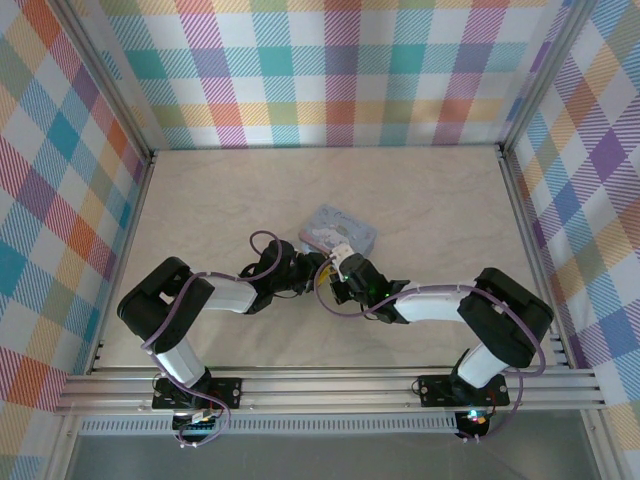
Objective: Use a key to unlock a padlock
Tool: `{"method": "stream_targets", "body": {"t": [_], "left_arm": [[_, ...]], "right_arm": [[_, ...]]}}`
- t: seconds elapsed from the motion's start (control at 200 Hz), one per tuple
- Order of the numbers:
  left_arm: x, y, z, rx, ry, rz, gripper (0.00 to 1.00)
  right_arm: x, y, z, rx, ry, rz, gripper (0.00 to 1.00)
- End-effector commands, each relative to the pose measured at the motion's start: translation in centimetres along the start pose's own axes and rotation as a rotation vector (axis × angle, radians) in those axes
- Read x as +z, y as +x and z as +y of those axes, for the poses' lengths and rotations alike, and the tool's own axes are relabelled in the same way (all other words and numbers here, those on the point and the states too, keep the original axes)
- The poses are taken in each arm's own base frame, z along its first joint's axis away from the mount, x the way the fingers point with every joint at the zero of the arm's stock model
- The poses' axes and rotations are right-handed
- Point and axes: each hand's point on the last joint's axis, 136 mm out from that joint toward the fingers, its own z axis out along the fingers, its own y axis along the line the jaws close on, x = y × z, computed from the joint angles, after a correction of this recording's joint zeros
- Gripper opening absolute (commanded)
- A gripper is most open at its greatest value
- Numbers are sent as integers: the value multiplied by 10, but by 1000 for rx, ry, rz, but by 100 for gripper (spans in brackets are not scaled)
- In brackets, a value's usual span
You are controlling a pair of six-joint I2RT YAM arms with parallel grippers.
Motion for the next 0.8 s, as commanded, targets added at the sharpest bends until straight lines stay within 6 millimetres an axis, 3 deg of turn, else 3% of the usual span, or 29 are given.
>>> {"method": "stream_targets", "body": {"t": [0.0,0.57,0.795], "left_arm": [[-11,-2,-2,23,6,-4,40],[-80,-49,-15,218,-150,-172,69],[-80,-62,-22,252,-166,-188,74]], "right_arm": [[-2,3,-5,82,-15,-1,0],[-13,11,-30,476,-152,48,0],[-11,25,-42,592,-172,74,0]]}}
